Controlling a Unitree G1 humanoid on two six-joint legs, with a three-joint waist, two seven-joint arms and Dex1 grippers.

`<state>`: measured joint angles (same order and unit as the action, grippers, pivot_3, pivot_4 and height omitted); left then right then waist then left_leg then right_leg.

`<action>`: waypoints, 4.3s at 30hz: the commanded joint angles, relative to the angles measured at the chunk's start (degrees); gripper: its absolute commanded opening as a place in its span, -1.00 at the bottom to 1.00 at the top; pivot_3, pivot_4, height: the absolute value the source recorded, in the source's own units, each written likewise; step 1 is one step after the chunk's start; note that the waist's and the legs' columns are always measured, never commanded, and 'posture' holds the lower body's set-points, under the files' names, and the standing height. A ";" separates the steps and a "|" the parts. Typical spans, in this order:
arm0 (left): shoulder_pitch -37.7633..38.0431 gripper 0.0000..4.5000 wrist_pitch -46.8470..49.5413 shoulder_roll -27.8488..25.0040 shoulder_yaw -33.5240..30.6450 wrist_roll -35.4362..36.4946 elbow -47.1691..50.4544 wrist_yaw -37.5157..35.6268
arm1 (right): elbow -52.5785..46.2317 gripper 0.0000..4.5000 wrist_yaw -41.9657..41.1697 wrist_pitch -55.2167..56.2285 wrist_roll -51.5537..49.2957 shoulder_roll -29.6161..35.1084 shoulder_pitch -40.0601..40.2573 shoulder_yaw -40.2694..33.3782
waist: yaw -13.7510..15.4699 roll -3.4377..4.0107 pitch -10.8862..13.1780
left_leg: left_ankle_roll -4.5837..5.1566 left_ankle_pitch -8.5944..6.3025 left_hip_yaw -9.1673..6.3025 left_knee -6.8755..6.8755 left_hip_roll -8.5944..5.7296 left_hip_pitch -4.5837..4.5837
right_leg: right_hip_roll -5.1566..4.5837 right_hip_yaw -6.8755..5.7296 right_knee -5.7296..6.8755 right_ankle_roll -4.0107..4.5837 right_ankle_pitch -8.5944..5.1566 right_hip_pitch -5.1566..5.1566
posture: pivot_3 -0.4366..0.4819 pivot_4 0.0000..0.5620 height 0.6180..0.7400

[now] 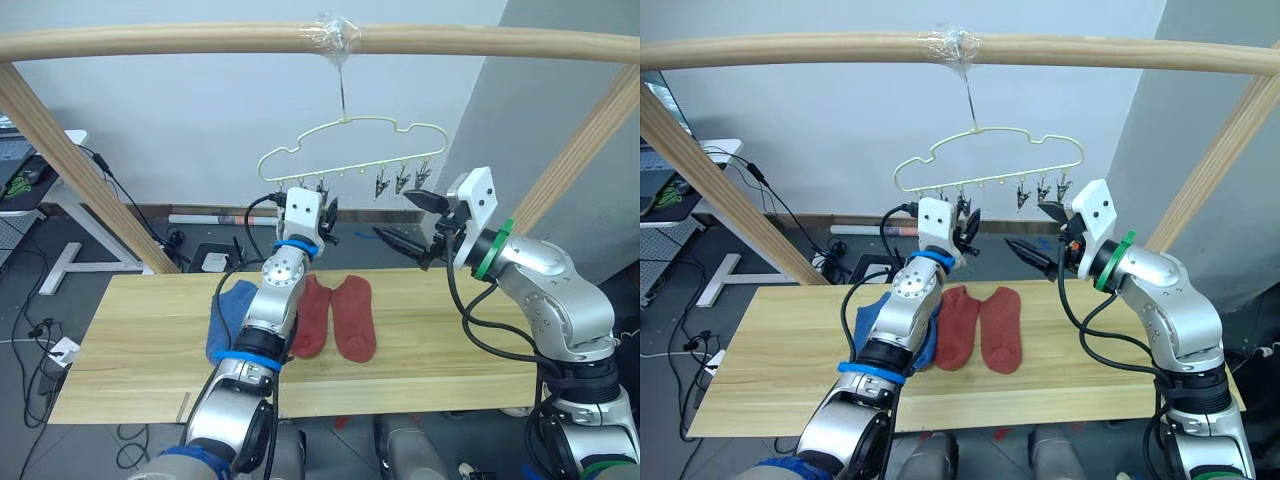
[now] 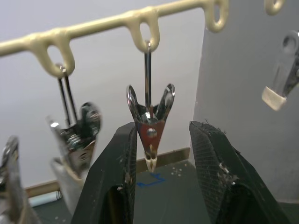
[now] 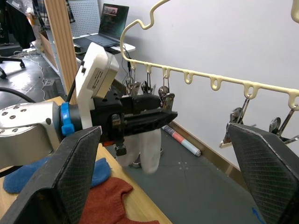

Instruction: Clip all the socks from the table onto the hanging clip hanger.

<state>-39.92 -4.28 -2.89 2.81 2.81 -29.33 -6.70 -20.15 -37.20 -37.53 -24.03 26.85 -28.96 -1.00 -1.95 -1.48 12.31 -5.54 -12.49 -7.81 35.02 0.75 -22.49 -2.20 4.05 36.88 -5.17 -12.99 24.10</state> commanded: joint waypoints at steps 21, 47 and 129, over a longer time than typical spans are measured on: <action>-2.48 -0.21 -4.99 -0.21 -1.46 -3.08 -0.75 1.75 | -1.26 1.00 -0.18 1.39 -0.72 1.34 -0.68 -0.93 | -0.07 0.00 0.00 | 0.00 0.00 0.00 0.00 0.00 0.00 | 0.00 0.00 0.02 0.01 0.01 0.00 | -0.13 -0.44 1.00; -2.56 -0.95 -5.64 -1.08 -1.64 -3.28 -1.02 1.38 | -1.15 1.00 -0.39 2.18 0.12 1.78 -0.13 0.22 | -0.08 0.00 0.00 | 0.00 0.00 0.00 0.03 0.00 0.01 | 0.00 0.00 0.06 0.21 0.13 0.00 | -0.12 -0.41 1.00; -0.43 -0.95 75.69 -9.70 -24.22 56.68 25.35 -11.24 | 11.50 -0.99 7.80 54.42 48.05 4.33 8.23 19.20 | -1.30 0.02 -0.07 | -0.01 0.04 -0.04 0.06 0.00 0.65 | 0.00 0.02 0.04 0.01 0.05 -0.60 | -0.09 -0.41 1.00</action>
<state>-40.05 71.80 -12.36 -21.69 58.43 -4.72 -17.05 -6.34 -29.91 16.05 24.14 31.27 -20.58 19.35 -3.24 -1.46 12.24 -5.55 -12.45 -7.85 35.07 0.75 -21.85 -2.20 4.07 36.91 -5.17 -12.94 23.50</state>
